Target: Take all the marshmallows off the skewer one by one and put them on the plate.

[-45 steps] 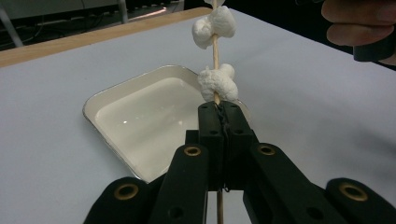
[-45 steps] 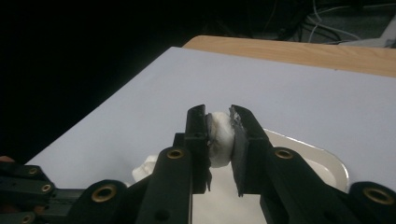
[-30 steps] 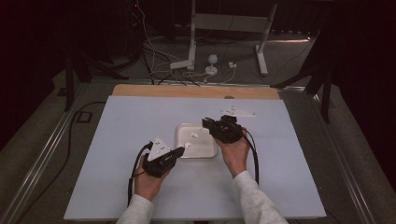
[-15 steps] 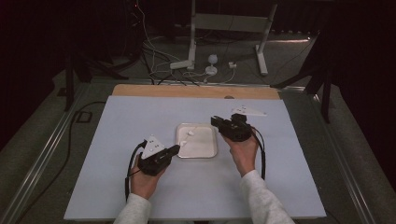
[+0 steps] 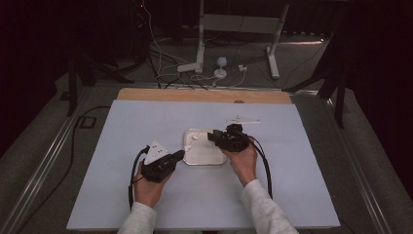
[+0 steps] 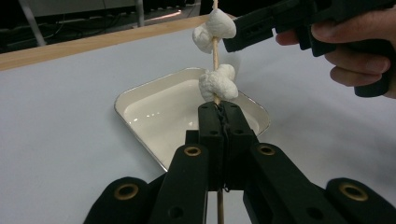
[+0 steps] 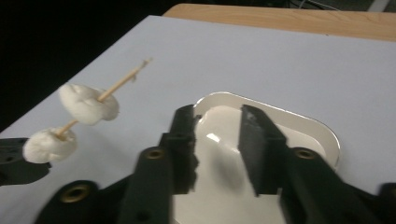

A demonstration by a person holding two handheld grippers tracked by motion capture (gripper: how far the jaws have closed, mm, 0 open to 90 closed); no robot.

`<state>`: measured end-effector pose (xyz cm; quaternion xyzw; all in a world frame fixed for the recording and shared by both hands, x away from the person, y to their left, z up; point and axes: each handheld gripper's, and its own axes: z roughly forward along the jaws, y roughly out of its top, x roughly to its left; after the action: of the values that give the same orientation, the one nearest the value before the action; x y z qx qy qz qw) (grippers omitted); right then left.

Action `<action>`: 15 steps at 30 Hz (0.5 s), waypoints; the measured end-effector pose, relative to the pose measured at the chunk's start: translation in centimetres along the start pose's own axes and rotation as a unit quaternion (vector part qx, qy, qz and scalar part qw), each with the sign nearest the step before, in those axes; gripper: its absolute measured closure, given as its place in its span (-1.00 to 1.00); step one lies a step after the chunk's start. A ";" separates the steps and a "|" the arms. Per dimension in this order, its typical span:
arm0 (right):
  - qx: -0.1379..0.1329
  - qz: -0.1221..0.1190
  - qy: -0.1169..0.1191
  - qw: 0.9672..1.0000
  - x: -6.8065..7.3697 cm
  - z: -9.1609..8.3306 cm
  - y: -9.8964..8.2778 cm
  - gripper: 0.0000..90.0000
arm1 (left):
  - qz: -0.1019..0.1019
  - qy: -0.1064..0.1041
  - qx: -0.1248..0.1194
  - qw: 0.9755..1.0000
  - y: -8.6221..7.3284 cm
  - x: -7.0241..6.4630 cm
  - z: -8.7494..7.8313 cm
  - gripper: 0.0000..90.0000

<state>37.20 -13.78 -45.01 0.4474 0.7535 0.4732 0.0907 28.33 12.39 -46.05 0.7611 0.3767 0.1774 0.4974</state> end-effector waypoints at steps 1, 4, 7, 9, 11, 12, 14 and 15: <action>0.002 0.001 -0.002 1.000 0.0 0.1 0.0 0.26 | -0.001 0.001 0.000 1.000 0.0 0.0 0.0 1.00; 0.002 0.005 -0.002 1.000 -0.2 0.1 -0.1 0.11 | -0.001 0.001 0.001 1.000 -0.1 0.0 0.1 1.00; 0.000 0.017 0.018 1.000 -0.2 -0.2 -0.2 -0.08 | -0.002 0.002 0.001 1.000 -0.1 0.0 0.1 1.00; -0.001 0.016 0.026 1.000 -0.1 -0.3 -0.2 -0.17 | -0.002 0.002 0.001 1.000 -0.1 0.0 0.1 1.00; -0.001 0.013 0.029 0.999 0.0 -0.4 -0.2 -0.21 | -0.002 0.002 0.001 1.000 -0.1 0.0 0.1 1.00; -0.002 0.011 0.039 0.999 0.3 -0.6 -0.2 -0.26 | -0.002 0.003 0.001 1.000 -0.1 0.0 0.1 1.00; -0.003 0.010 0.042 0.999 0.4 -0.7 -0.2 -0.27 | -0.002 0.003 0.001 1.000 -0.1 0.0 0.1 1.00; -0.005 0.007 0.048 0.999 0.7 -0.8 -0.2 -0.30 | -0.002 0.003 0.001 1.000 -0.1 0.0 0.1 1.00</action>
<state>36.21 -13.82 -44.54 0.4293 0.7510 0.4988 0.0534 28.39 12.37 -46.17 0.7600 0.3800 0.1785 0.4961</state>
